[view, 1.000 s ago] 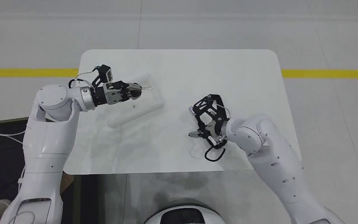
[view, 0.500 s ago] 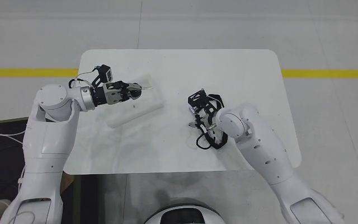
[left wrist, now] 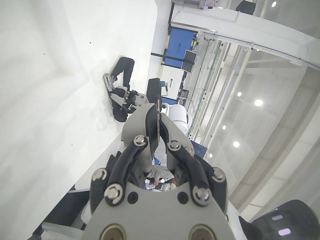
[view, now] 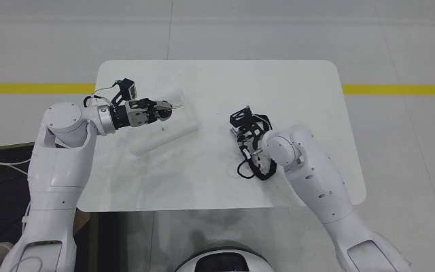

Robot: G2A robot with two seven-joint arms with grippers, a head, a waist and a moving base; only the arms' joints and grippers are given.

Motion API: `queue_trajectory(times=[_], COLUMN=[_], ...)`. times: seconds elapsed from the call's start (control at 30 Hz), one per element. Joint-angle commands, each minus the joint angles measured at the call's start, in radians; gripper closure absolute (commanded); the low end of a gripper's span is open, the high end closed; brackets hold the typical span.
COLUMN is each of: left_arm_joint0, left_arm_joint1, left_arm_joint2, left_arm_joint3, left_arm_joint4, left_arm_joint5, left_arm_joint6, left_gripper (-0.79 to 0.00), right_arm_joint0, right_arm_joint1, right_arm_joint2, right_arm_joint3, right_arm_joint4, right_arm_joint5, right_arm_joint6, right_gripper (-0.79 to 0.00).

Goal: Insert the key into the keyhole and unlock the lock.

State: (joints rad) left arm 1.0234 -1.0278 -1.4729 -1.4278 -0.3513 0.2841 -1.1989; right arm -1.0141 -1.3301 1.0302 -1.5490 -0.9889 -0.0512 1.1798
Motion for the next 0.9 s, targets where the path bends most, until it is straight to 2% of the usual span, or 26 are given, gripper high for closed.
queue_trajectory(times=[0.0, 0.4, 0.7, 0.73, 0.8, 0.87], left_arm_joint0=[0.000, 0.000, 0.000, 0.000, 0.000, 0.000], left_arm_joint1=[0.000, 0.000, 0.000, 0.000, 0.000, 0.000], left_arm_joint2=[0.000, 0.000, 0.000, 0.000, 0.000, 0.000], left_arm_joint3=[0.000, 0.000, 0.000, 0.000, 0.000, 0.000], left_arm_joint4=[0.000, 0.000, 0.000, 0.000, 0.000, 0.000], left_arm_joint5=[0.000, 0.000, 0.000, 0.000, 0.000, 0.000], left_arm_joint6=[0.000, 0.000, 0.000, 0.000, 0.000, 0.000], left_gripper=[0.000, 0.000, 0.000, 0.000, 0.000, 0.000], right_arm_joint0=[-0.010, -0.108, -0.109, -0.147, -0.229, -0.260], right_arm_joint1=[-0.001, 0.003, 0.003, 0.004, 0.003, 0.000], right_arm_joint2=[0.025, 0.215, 0.220, 0.220, 0.250, 0.287], right_arm_joint3=[-0.015, -0.155, -0.163, -0.182, -0.233, -0.228], right_arm_joint4=[0.014, 0.208, 0.206, 0.217, 0.308, 0.439], right_arm_joint5=[-0.003, 0.001, 0.002, 0.001, 0.012, 0.030], right_arm_joint6=[-0.003, -0.053, -0.065, -0.085, -0.145, -0.188], right_gripper=[0.000, 0.000, 0.000, 0.000, 0.000, 0.000])
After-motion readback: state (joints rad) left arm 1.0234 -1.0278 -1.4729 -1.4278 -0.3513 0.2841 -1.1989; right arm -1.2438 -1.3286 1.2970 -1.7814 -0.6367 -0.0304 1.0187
